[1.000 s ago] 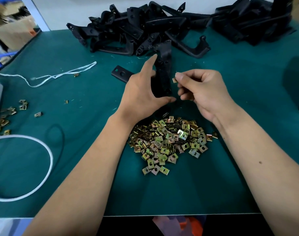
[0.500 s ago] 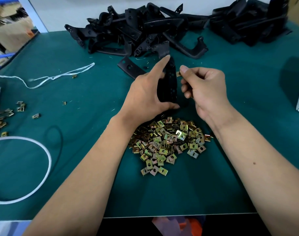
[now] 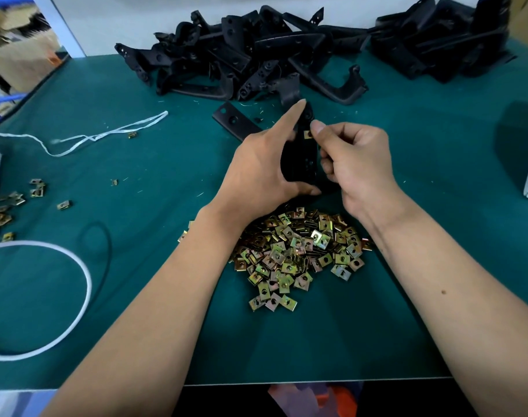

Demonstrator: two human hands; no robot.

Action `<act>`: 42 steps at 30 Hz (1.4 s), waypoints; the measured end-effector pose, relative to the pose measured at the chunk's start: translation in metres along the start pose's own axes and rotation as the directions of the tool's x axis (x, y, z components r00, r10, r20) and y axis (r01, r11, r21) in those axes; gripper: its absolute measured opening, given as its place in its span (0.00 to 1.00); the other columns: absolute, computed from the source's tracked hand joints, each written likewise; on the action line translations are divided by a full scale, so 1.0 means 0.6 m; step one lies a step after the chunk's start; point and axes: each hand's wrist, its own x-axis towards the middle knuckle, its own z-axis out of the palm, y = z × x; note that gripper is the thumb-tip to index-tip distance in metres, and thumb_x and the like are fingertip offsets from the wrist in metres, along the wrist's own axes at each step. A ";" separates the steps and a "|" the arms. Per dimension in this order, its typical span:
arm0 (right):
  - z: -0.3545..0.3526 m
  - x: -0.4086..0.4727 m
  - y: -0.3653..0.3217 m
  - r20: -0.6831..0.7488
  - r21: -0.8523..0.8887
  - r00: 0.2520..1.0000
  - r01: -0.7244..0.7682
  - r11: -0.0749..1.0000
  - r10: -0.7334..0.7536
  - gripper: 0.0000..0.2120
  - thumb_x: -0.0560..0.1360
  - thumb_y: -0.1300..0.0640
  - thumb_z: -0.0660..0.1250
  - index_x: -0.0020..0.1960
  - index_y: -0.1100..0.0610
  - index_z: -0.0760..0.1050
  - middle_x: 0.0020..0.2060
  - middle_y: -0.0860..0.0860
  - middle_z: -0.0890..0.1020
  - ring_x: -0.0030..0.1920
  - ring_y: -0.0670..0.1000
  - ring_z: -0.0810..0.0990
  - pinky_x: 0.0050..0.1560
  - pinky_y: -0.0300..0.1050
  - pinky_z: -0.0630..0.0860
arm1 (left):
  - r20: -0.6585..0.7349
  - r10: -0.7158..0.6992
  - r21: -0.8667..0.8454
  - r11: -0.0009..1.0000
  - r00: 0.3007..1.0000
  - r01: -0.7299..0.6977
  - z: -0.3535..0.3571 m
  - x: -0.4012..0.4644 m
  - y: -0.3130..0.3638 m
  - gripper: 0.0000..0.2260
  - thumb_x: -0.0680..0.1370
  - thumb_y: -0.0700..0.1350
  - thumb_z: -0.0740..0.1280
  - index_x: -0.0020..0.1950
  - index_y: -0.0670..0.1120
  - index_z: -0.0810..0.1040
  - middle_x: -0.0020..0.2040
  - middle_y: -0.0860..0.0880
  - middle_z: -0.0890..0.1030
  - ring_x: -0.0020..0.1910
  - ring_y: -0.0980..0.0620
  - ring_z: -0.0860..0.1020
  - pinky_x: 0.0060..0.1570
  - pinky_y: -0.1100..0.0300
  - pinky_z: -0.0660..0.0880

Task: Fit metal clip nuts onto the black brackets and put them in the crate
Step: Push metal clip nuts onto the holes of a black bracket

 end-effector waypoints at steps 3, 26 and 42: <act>0.006 -0.005 -0.003 0.003 0.013 1.000 0.017 1.000 -0.017 0.13 0.79 0.57 0.73 0.36 0.57 0.79 0.24 0.47 0.71 0.23 0.45 0.65 0.23 0.36 0.62 | -0.014 -0.005 0.008 1.000 1.000 0.005 0.001 0.001 0.001 0.56 0.61 0.55 0.85 0.83 0.47 0.59 0.58 0.50 0.84 0.59 0.50 0.81 0.62 0.50 0.76; 0.003 0.002 0.001 0.134 -0.221 0.990 -0.012 0.975 0.043 0.05 0.76 0.58 0.75 0.42 0.56 0.84 0.28 0.47 0.80 0.27 0.46 0.76 0.25 0.39 0.70 | -0.497 -0.276 -0.114 0.961 0.823 0.253 -0.101 0.009 -0.050 0.52 0.65 0.60 0.82 0.82 0.45 0.61 0.61 0.55 0.80 0.61 0.59 0.77 0.67 0.67 0.71; 0.210 -0.014 -0.037 0.737 -0.331 0.663 0.185 0.925 0.131 0.06 0.78 0.70 0.69 0.55 0.66 0.79 0.44 0.61 0.86 0.41 0.56 0.85 0.39 0.45 0.82 | -0.879 -0.207 -0.130 0.971 0.429 0.202 -0.153 -0.019 -0.079 0.50 0.65 0.55 0.83 0.77 0.33 0.65 0.68 0.51 0.77 0.67 0.64 0.68 0.63 0.82 0.54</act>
